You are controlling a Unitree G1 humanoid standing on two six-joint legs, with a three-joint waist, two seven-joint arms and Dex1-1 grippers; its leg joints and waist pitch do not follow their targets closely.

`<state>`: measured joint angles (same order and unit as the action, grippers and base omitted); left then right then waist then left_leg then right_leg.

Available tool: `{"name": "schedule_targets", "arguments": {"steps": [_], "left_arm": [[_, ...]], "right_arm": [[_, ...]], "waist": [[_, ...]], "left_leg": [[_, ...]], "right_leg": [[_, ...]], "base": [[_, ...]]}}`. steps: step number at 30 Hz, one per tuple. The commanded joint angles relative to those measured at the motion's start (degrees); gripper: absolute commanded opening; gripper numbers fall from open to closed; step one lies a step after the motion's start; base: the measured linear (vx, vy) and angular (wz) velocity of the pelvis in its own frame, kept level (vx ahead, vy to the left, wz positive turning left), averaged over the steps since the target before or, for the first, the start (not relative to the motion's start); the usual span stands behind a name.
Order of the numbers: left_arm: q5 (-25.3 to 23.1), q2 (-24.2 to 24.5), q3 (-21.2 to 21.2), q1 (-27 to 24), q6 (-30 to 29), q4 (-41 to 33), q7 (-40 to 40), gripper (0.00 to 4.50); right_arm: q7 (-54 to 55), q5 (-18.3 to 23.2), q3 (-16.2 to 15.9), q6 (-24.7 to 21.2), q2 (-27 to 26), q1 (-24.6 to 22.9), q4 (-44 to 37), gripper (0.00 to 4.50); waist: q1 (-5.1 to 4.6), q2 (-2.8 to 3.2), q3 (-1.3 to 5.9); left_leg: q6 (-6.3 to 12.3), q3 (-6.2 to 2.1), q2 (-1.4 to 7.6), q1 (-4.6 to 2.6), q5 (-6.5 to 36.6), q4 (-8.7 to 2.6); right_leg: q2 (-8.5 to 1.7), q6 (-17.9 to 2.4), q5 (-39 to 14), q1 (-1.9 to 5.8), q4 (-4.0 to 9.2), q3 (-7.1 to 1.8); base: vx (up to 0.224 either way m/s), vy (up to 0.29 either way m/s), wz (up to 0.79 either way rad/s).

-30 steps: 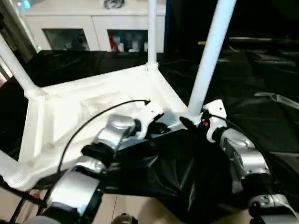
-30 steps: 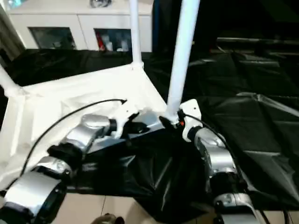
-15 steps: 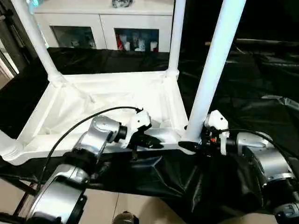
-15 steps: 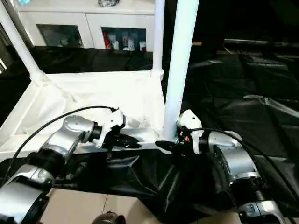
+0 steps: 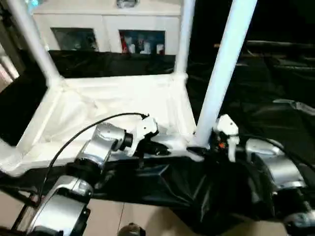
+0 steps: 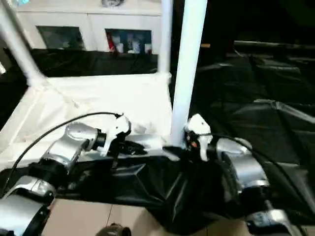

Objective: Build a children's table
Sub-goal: Rotate leg to tighten

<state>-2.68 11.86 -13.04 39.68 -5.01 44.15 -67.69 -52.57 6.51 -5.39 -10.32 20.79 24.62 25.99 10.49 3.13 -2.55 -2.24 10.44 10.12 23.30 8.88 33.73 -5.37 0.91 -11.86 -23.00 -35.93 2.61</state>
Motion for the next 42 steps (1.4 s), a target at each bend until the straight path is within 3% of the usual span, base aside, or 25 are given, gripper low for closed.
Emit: {"name": "schedule_targets", "arguments": {"steps": [1, 3, 6, 10, 13, 14, 16, 18, 22, 24, 26, 29, 32, 34, 37, 42], "left_arm": [[1.7, -4.8, 2.6, 3.6, 1.2, 0.8, 5.7, 0.00], [1.0, -6.1, 2.8, 4.8, 1.6, 2.5, 9.1, 0.00], [0.2, -9.0, 3.3, 7.1, 1.4, 5.6, 15.4, 0.00], [-0.2, -12.8, 3.2, 9.8, 1.7, 9.0, 21.9, 0.00], [0.1, -14.6, 3.0, 10.2, 2.3, 9.4, 21.5, 0.00], [0.3, -14.8, 2.9, 10.0, 2.4, 9.0, 20.5, 0.00], [0.4, -14.7, 3.0, 9.8, 2.6, 8.9, 19.5, 0.00], [0.5, -14.6, 3.0, 9.9, 3.0, 9.3, 19.0, 0.00], [0.9, -13.4, 2.9, 9.5, 4.0, 9.5, 16.9, 0.00], [1.6, -11.4, 2.5, 8.2, 4.4, 7.9, 12.8, 0.00], [1.8, -10.7, 2.4, 7.6, 4.3, 7.1, 11.4, 0.00], [2.9, -7.8, 1.7, 5.2, 4.0, 3.2, 4.6, 0.00], [3.4, -5.9, 1.1, 3.8, 3.6, 1.1, 1.0, 0.00], [3.5, -4.6, 0.6, 3.1, 3.2, -0.1, -1.2, 0.00], [3.6, -2.9, 0.0, 2.1, 2.6, -1.8, -4.6, 0.00], [4.0, -0.4, -0.7, 0.2, 0.7, -5.0, -9.0, 0.00]], "right_arm": [[12.2, -1.8, 0.9, -2.2, -5.0, 1.6, 5.9, 2.71], [17.0, -1.4, 2.5, -3.8, -7.1, 2.2, 7.3, 2.70], [25.5, -1.7, 4.3, -4.6, -10.8, 2.9, 9.3, 2.70], [36.6, -3.4, 5.3, -3.3, -15.7, 4.5, 12.9, 2.70], [35.7, -4.9, 3.3, -2.1, -17.5, 5.1, 14.0, 2.70], [34.3, -4.0, 3.6, -1.5, -17.8, 5.1, 13.5, 2.70], [33.2, -3.0, 4.3, -1.1, -17.8, 5.2, 13.1, 3.26], [32.9, -2.7, 4.6, -0.8, -17.8, 5.4, 13.0, 3.49], [27.3, -2.6, 3.2, 1.2, -15.4, 5.3, 11.2, 3.77], [16.9, -1.3, 0.7, 3.0, -11.3, 3.6, 7.1, 3.77], [13.2, -0.9, -0.3, 3.5, -9.7, 2.9, 5.5, 3.77], [2.0, 1.2, -2.1, 3.7, -4.8, 0.8, 0.7, 3.77], [-3.7, 2.1, -3.2, 3.5, -2.1, 0.1, -1.1, 3.77], [-7.0, 2.3, -4.0, 3.4, -0.5, -0.4, -2.2, 3.77], [-11.2, 2.7, -5.0, 2.2, 1.7, -0.9, -3.6, 3.77], [-15.3, 2.5, -6.3, 0.9, 4.0, -1.3, -4.9, 3.77]], "waist": [[-0.46, -1.44, 3.66], [-1.07, -1.34, 3.62], [-1.05, -1.14, 3.84], [-0.99, -0.87, 3.85], [-1.10, -0.31, 3.80], [-1.10, -0.65, 3.80], [-1.07, -0.53, 3.86], [-1.08, -0.59, 3.88], [-0.99, -0.67, 3.90], [-0.63, -1.11, 3.90], [-0.35, -1.26, 4.01], [-0.23, -1.61, 3.81], [-0.19, -1.32, 3.64], [-0.08, -1.19, 3.62], [0.14, -1.16, 3.59], [0.70, -1.10, 3.85]], "left_leg": [[1.81, -1.20, 2.71, -1.44, 13.7, -4.08], [1.02, -1.33, 2.70, -1.52, 14.6, -4.27], [1.53, -1.20, 2.68, -1.58, 12.8, -4.07], [1.12, -1.23, 2.65, -1.73, 13.1, -4.16], [0.23, -1.38, 2.66, -1.76, 14.9, -4.40], [0.63, -1.37, 2.59, -1.70, 15.3, -4.40], [1.06, -1.40, 2.65, -1.62, 14.7, -4.36], [1.40, -1.36, 2.62, -1.59, 14.4, -4.30], [2.32, -1.32, 2.69, -1.50, 13.6, -4.19], [3.64, -1.21, 2.68, -1.39, 12.2, -3.91], [5.00, -1.15, 2.70, -1.21, 10.4, -3.60], [6.55, -1.01, 2.79, -1.07, 10.1, -3.43], [6.21, -1.07, 3.10, -1.19, 12.1, -3.69], [4.90, -1.22, 3.37, -1.55, 14.0, -3.99], [4.43, -1.19, 3.34, -1.42, 14.2, -4.03], [5.33, -1.12, 3.39, -1.41, 12.1, -3.72]], "right_leg": [[-3.75, -13.6, -11.0, 2.12, 4.73, -1.73], [-3.80, -13.2, -11.8, 2.12, 4.86, -1.82], [-3.61, -12.9, -7.7, 2.21, 4.69, -1.91], [-3.61, -12.9, -6.7, 2.21, 4.74, -1.87], [-3.57, -12.5, -6.9, 2.25, 4.82, -1.88], [-3.67, -12.1, -6.4, 2.52, 4.91, -1.88], [-3.67, -12.0, -5.6, 2.55, 4.81, -1.88], [-3.66, -12.1, -5.0, 2.60, 4.76, -1.86], [-3.70, -12.4, -4.2, 2.67, 4.67, -1.82], [-3.70, -12.4, -3.0, 2.98, 4.59, -1.72], [-3.71, -12.7, -1.0, 3.13, 4.29, -1.65], [-3.74, -13.5, -2.0, 2.92, 4.37, -1.56], [-3.71, -13.6, -7.3, 2.59, 4.70, -1.63], [-3.69, -13.8, -10.1, 2.30, 4.82, -1.73], [-3.74, -13.7, -9.6, 2.31, 4.75, -1.86], [-3.78, -14.6, -5.7, 2.24, 4.27, -1.83]], "base": [[0.000, 0.000, 0.00], [0.000, 0.000, 0.00], [0.000, 0.000, 0.00], [0.000, 0.000, 0.00], [0.000, 0.000, 0.00], [0.000, 0.000, 0.00], [0.000, 0.000, 0.00], [0.000, 0.000, 0.00], [0.000, 0.000, 0.00], [0.000, 0.000, 0.00], [0.000, 0.000, 0.00], [0.000, 0.000, 0.00], [0.000, 0.000, 0.00], [0.000, 0.000, 0.00], [0.000, 0.000, 0.00], [0.000, 0.000, 0.00]]}}
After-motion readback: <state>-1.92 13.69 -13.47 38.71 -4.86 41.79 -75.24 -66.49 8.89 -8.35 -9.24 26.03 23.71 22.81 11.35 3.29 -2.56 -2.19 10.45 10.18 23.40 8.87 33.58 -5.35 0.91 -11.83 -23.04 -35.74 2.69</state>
